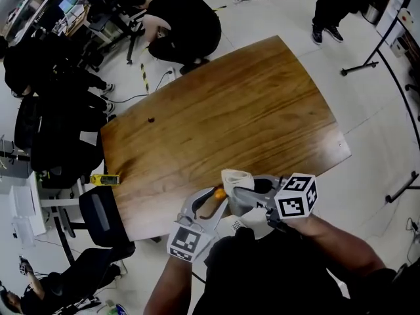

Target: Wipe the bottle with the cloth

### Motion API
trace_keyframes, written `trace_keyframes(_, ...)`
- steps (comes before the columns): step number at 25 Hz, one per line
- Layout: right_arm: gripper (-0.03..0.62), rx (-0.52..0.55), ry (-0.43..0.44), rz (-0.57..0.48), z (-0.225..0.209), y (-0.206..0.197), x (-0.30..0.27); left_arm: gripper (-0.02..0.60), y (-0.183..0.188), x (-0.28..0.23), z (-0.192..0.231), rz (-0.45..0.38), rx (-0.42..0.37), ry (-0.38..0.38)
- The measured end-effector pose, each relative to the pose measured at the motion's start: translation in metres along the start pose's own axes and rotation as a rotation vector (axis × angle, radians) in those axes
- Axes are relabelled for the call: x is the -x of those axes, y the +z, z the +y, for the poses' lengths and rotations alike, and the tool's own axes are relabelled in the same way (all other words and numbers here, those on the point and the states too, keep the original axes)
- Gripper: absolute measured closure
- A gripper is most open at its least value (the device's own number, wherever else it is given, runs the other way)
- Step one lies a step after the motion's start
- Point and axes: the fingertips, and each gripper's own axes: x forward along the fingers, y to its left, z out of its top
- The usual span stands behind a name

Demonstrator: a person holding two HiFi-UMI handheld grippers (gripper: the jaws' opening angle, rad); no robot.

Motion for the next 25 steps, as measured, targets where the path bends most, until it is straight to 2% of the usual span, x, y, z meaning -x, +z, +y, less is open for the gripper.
trace_keyframes(3,0.516,0.015,-0.005,0.061,-0.004,-0.001,-0.017,0.434,-0.001,-0.001,0.003,0.010,0.045,-0.023)
trace_keyframes(6,0.517,0.044,-0.029,0.144,-0.016,-0.010,-0.027,0.433,0.000,-0.001,0.002,0.012,0.057,-0.026)
trace_keyframes(9,0.517,0.068,-0.012,0.203,-0.025,-0.015,-0.034,0.433,-0.001,0.001,0.003,-0.004,0.073,-0.019)
trace_keyframes(12,0.517,0.063,0.008,0.219,-0.027,-0.017,-0.034,0.431,-0.001,0.001,0.002,-0.020,0.094,-0.017)
trace_keyframes(15,0.517,0.009,0.006,0.193,-0.037,-0.015,-0.032,0.428,0.000,-0.001,0.004,-0.039,0.126,-0.014)
trace_keyframes(20,0.517,-0.043,-0.097,0.207,-0.064,-0.032,-0.035,0.426,-0.002,0.001,0.006,-0.045,0.150,-0.016)
trace_keyframes(25,0.519,0.023,-0.225,0.269,-0.081,-0.044,-0.039,0.425,0.000,0.001,0.006,-0.048,0.158,-0.024)
